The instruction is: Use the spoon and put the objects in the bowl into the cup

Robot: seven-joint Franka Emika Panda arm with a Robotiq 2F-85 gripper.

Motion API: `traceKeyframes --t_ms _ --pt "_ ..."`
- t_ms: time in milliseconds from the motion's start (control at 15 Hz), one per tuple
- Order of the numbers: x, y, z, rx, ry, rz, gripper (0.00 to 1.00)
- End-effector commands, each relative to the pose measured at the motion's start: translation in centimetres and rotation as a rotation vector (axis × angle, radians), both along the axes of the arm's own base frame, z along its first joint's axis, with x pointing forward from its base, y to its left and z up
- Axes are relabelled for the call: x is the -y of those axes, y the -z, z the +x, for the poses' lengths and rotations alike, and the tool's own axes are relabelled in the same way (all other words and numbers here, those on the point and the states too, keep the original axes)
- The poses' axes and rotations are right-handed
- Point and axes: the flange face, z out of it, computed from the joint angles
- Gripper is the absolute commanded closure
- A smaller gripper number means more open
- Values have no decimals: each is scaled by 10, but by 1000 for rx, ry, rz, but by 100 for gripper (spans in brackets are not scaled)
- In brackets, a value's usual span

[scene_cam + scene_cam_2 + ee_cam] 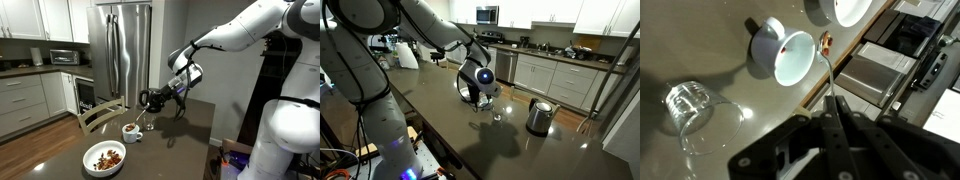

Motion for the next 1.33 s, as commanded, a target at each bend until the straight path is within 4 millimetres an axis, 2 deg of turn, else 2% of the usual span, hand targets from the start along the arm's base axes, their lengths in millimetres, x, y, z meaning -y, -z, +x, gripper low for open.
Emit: traceKeyframes --t_ms 0,333,733,1267 --pt "12 -2 1 -32 40 -33 95" --pt "18 0 5 -50 60 -74 95" --pt "13 -3 4 -49 68 -142 95" --pt "-23 -16 12 -31 1 -241 95"
